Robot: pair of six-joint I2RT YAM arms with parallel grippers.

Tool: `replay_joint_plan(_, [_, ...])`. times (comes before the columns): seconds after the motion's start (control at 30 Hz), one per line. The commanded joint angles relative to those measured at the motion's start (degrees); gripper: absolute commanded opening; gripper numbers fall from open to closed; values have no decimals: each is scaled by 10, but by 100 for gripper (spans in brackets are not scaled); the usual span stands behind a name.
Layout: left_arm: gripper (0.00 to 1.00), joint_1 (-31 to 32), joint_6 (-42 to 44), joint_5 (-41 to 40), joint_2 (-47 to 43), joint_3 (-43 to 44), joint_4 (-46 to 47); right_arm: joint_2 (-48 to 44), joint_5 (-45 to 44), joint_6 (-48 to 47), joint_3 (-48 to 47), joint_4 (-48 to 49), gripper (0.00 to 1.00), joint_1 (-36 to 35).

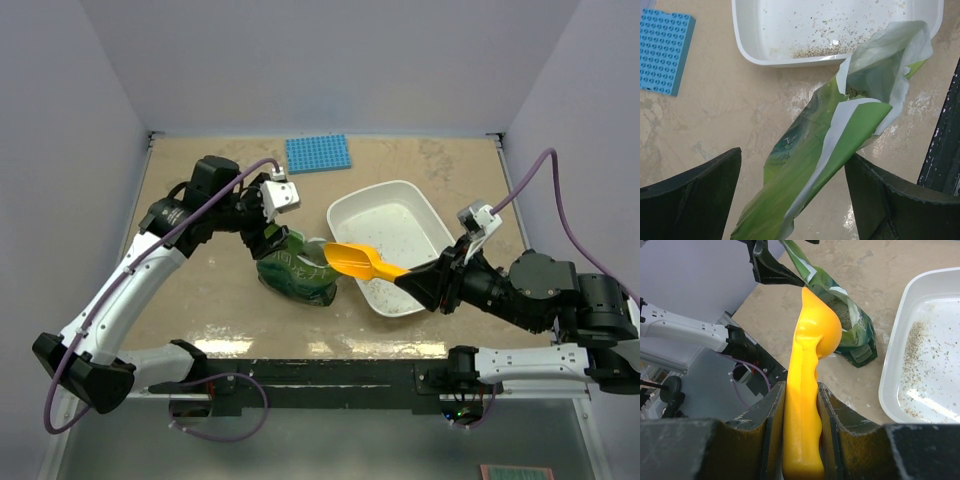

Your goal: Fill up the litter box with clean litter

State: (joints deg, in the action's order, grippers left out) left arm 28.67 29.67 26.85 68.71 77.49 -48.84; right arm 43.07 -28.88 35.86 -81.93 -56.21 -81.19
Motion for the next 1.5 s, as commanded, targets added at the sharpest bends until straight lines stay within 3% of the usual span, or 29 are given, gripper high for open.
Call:
replay_joint_plan(0.0, [84,7,18,-22,0,24,-11,-5,-11,4,-6,9,0,1])
replay_joint_plan(0.13, [66,12,17,-9,-5,22,-13,12,-23,9,-18,-1,0,1])
replay_joint_plan(0.2, [49,16,13,-7,-11,20,-13,28,-26,10,-27,-2,0,1])
replay_joint_plan(0.27, [8,24,6,-4,-21,12,-6,41,-27,10,-35,-3,0,0])
replay_joint_plan(0.3, [0,31,-3,-6,-25,0,4,56,-30,10,-41,-6,0,1])
replay_joint_plan(0.53, [0,86,-45,-103,-87,-64,36,144,-38,11,-119,-41,0,1])
replay_joint_plan(0.8, [0,90,-74,-224,-158,-98,59,214,-23,46,-186,-99,0,7])
replay_joint_plan(1.3, [0,102,-103,-169,-209,-109,85,241,-27,117,-174,-117,0,13])
replay_joint_plan(1.43, [0,108,-102,-167,-231,-122,86,246,2,82,-163,-95,0,54])
replay_joint_plan(1.47, [0,111,-102,-168,-234,-127,87,245,20,69,-156,-71,0,92])
